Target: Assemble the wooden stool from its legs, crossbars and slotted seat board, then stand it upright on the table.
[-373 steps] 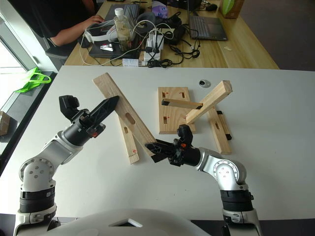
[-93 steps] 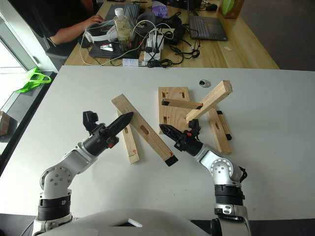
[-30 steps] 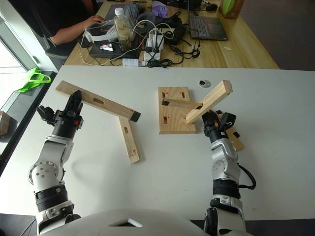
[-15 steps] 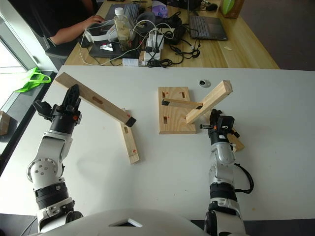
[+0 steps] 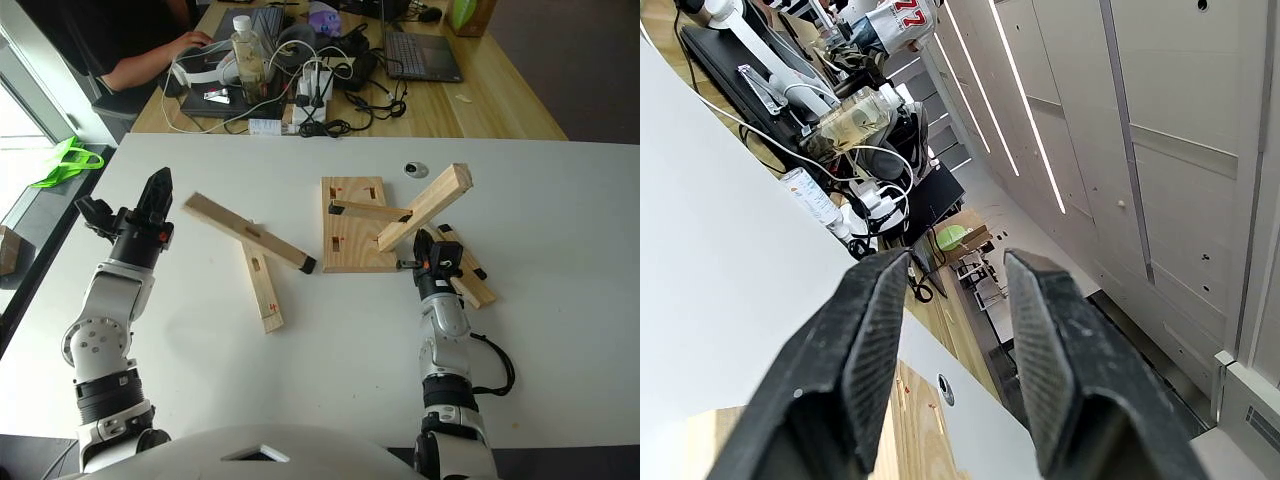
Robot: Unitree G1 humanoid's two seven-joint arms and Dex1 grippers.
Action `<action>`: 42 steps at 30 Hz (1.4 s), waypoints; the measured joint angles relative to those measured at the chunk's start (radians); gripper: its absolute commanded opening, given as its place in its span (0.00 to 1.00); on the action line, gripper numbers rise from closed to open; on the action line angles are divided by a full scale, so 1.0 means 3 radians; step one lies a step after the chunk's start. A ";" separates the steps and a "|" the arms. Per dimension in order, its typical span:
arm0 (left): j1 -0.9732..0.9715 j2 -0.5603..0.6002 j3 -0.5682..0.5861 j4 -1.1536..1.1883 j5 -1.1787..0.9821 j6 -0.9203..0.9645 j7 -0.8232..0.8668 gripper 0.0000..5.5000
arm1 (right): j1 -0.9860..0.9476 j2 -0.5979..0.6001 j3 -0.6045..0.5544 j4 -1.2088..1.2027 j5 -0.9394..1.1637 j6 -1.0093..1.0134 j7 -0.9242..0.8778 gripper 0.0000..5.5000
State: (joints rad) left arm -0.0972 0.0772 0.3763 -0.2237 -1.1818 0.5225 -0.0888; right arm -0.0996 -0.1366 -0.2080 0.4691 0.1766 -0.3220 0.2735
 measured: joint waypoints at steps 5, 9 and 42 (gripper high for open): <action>0.0005 0.0020 -0.0150 -0.0032 0.0239 0.0030 0.0027 0.25 | 0.0006 -0.0001 0.0004 -0.0003 0.0016 0.0024 0.0030 0.03; 0.0097 0.0191 -0.0455 -0.0081 0.0746 0.0148 0.0084 0.28 | 0.0181 -0.0092 0.0036 -0.0044 0.0055 0.0105 0.0267 0.03; 0.0775 0.0001 -0.0097 0.0018 0.0232 0.1062 0.0357 0.71 | 0.0901 -0.0350 0.0287 -0.0793 0.0472 0.0612 0.1087 0.03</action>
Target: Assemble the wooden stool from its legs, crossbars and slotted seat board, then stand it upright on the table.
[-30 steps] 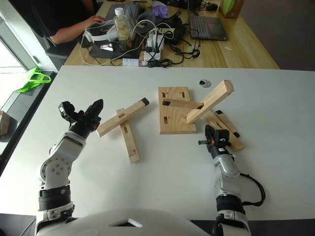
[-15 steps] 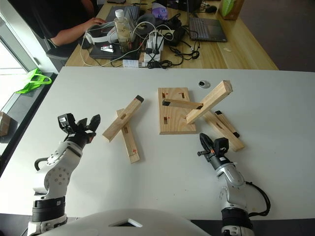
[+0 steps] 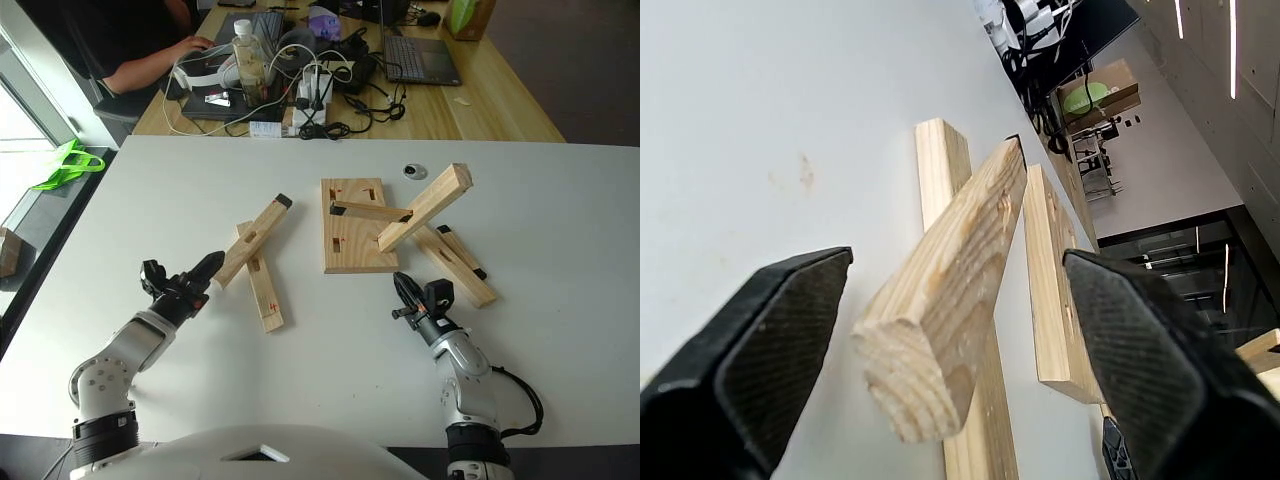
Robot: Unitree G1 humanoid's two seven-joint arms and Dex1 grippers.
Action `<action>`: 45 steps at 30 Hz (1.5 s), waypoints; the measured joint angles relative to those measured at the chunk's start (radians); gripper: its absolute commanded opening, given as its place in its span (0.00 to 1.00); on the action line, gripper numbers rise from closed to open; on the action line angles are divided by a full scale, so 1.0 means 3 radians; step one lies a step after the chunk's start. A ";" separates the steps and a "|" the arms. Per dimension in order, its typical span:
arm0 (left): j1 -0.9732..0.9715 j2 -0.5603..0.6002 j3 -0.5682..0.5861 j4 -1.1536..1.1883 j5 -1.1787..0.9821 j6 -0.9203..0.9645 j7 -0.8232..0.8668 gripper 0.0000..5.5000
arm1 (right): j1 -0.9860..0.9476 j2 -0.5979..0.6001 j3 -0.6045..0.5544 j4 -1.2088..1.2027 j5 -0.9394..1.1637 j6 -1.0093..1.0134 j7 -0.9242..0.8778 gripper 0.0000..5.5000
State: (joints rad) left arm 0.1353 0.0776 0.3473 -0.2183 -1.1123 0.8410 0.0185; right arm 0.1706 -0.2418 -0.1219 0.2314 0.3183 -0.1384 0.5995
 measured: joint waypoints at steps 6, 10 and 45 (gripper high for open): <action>-0.0026 -0.0005 -0.0054 0.0141 0.0014 0.0044 -0.0013 0.71 | -0.0041 0.0014 0.0001 -0.0010 0.0003 0.0036 -0.0003 0.03; -0.0095 -0.0076 -0.0052 0.0206 0.0014 -0.0012 0.0007 0.71 | -0.0054 0.0022 0.0003 -0.0010 0.0004 0.0042 -0.0003 0.03; -0.0328 0.2139 -0.0162 -0.1228 0.1258 -0.0391 -0.1419 0.19 | -0.0531 -0.0783 0.0205 -0.2277 0.1906 0.2106 0.0890 0.03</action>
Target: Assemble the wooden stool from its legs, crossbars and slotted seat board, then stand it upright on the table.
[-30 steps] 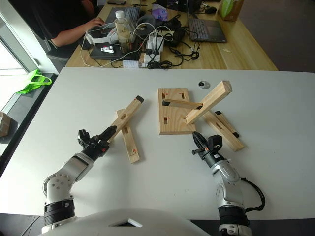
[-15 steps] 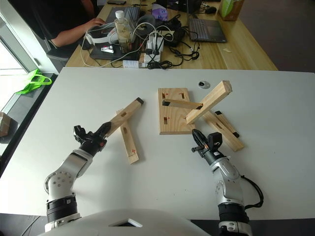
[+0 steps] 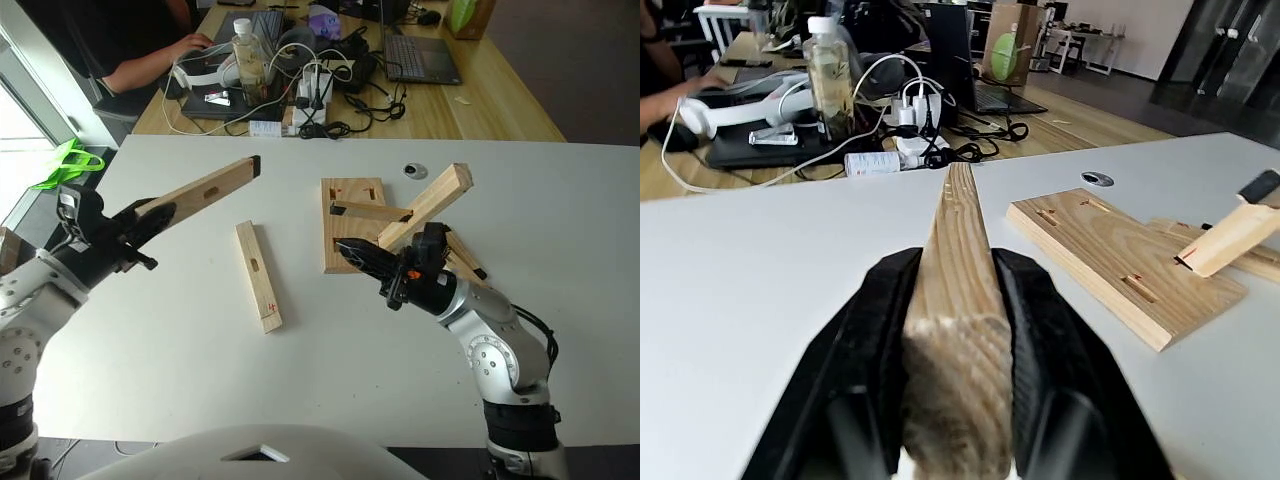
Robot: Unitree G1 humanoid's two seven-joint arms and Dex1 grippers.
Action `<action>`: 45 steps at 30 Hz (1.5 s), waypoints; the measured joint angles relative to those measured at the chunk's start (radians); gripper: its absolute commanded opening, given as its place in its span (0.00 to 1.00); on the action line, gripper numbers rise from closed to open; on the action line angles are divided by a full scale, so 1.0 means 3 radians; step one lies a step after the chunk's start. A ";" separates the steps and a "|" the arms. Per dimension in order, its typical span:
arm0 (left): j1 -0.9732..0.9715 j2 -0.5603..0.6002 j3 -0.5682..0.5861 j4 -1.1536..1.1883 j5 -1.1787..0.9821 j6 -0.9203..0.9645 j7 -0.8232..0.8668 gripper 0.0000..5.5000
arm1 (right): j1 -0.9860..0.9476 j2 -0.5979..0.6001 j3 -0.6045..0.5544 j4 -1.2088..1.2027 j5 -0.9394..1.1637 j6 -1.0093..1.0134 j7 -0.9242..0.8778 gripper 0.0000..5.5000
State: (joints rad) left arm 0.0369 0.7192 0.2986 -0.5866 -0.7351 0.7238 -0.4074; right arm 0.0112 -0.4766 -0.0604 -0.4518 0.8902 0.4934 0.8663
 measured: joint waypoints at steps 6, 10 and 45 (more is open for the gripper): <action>0.0120 0.0606 0.0421 -0.0606 -0.0122 -0.0061 -0.0757 0.19 | -0.0702 0.0440 0.0005 -0.0429 0.0544 0.0234 -0.1139 0.03; 0.0123 0.0880 0.0772 -0.0795 -0.0312 -0.0022 -0.1045 0.19 | -0.1026 0.0744 0.0124 -0.0472 0.0338 0.0205 -0.1767 0.03; -0.1002 0.0999 0.0540 -0.0583 -0.2366 -0.0321 -0.0127 0.19 | -0.1182 0.0299 0.0245 -0.0247 -0.0181 0.0184 -0.0701 0.23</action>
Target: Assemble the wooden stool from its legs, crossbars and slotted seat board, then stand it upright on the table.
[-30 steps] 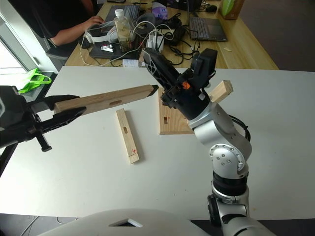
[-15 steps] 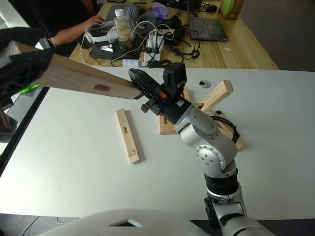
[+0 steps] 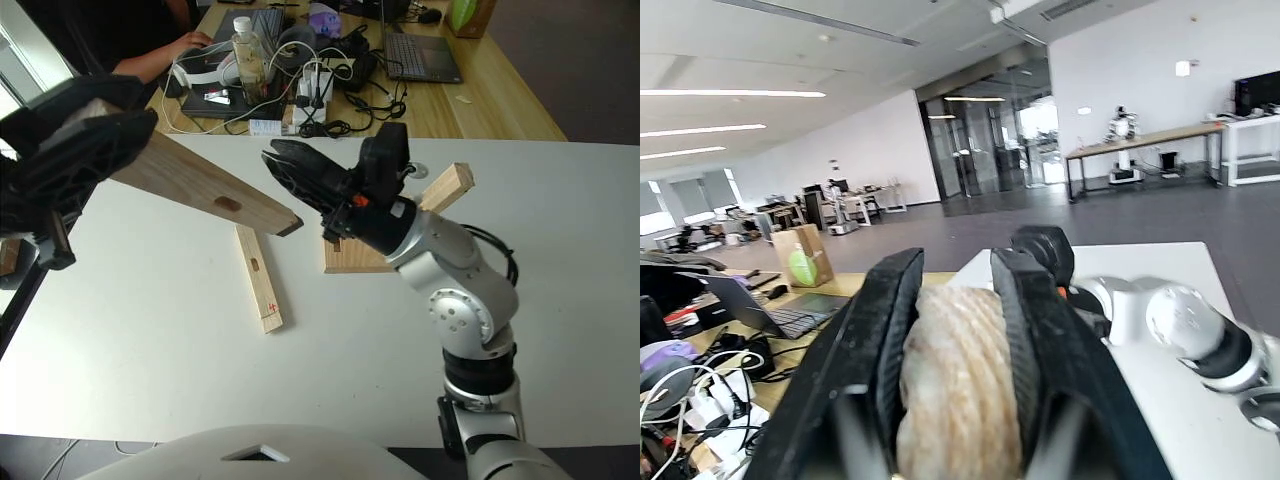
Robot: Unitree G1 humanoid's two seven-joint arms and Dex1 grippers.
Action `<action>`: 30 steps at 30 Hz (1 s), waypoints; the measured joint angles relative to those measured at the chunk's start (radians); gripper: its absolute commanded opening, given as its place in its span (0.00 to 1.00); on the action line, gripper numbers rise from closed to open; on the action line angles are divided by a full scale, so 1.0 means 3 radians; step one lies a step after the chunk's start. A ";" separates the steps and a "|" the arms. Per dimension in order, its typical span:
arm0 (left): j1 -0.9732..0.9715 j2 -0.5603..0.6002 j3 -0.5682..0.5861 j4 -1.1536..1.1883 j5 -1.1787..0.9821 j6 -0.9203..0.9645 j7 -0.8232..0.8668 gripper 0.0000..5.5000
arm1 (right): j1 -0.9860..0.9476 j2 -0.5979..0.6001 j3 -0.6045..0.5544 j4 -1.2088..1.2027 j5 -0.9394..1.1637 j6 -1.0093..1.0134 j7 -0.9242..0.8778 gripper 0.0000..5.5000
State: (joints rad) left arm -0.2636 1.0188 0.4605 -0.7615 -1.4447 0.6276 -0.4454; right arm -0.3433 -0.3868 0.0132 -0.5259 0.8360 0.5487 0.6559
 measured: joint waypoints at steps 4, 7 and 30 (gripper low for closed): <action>-0.0263 0.0093 -0.0248 0.0123 0.0013 0.0063 -0.0273 0.19 | -0.0155 -0.0550 -0.0057 0.0223 0.0144 0.0068 0.0975 0.32; -0.0500 0.0086 -0.0468 0.0173 0.0049 0.0073 -0.0351 0.19 | -0.0168 -0.0655 0.0163 0.0283 0.0005 0.0045 0.1290 0.34; -0.0794 -0.0149 -0.0892 0.0179 0.0106 0.0187 -0.0522 0.19 | 0.0093 -0.0596 0.0673 0.0330 -0.0634 -0.0251 0.1546 0.31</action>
State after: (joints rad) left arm -0.5018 0.9741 0.1929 -0.7078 -1.4130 0.6838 -0.6019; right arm -0.3154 -0.5655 0.2152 -0.4269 0.6456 0.4734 1.1196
